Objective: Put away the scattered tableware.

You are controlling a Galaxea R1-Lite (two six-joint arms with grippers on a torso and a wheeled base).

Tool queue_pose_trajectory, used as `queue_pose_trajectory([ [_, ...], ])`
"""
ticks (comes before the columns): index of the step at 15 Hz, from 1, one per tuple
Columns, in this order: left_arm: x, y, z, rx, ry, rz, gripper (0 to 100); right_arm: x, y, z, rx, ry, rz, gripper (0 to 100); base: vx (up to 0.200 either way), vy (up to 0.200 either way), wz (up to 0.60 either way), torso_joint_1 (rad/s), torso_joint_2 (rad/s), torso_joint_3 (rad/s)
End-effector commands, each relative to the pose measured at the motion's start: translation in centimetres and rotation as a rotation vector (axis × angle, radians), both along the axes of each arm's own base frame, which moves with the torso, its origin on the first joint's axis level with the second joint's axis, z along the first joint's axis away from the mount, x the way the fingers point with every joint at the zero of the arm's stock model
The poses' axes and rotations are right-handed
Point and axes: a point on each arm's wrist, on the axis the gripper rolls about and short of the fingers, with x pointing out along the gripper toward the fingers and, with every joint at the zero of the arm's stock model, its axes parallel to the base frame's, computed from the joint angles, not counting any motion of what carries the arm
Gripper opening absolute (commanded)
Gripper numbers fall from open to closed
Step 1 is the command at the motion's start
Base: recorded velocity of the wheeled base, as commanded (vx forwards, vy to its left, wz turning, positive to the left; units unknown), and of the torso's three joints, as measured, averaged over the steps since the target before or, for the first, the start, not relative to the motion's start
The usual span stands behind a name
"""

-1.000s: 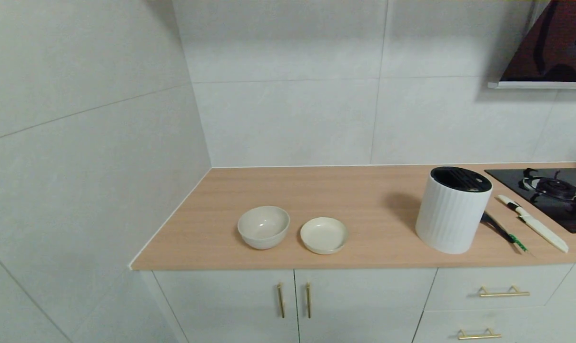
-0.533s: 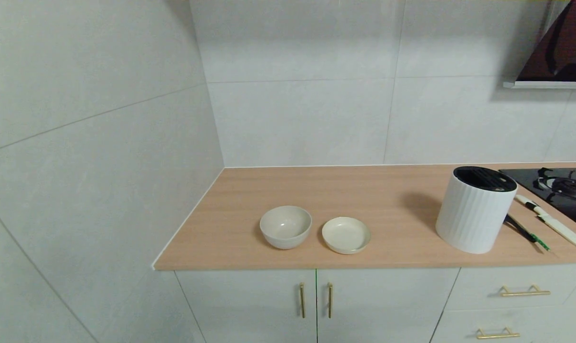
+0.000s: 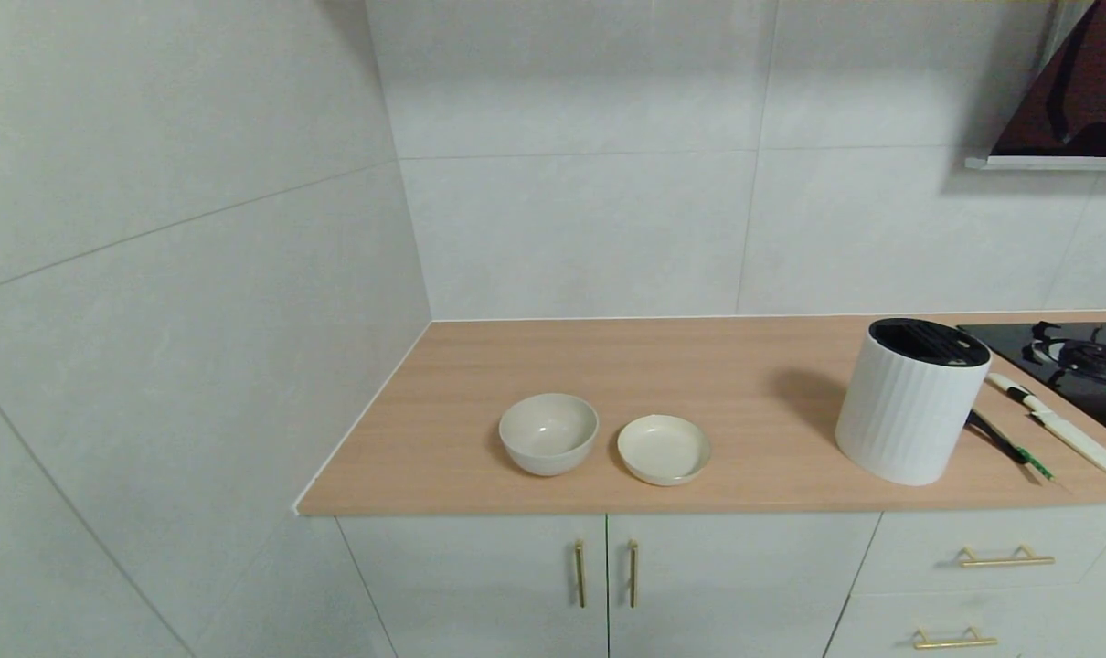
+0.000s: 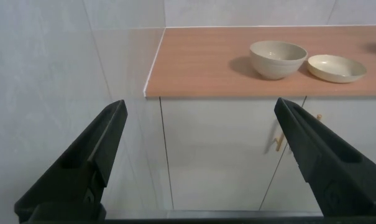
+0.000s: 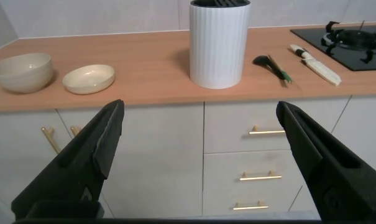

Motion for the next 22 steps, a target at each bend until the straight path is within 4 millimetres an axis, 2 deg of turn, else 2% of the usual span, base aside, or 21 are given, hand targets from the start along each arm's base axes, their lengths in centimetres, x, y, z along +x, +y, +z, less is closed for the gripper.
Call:
queue_pose_trajectory([
  [1,0.0,0.0,0.0,-0.001,0.0,0.0,100,0.0,0.0,0.0,0.0,0.0,0.001,100,0.0,0.0,0.0,0.0,0.0,0.0],
  [9,0.0,0.0,0.0,-0.001,0.0,0.0,100,0.0,0.0,0.0,0.0,0.0,-0.001,100,0.0,0.0,0.0,-0.031,0.07,0.037],
  [22,0.0,0.0,0.0,-0.001,0.0,0.0,100,0.0,0.0,0.0,0.0,0.0,-0.001,100,0.0,0.0,0.0,-0.229,0.51,0.276],
])
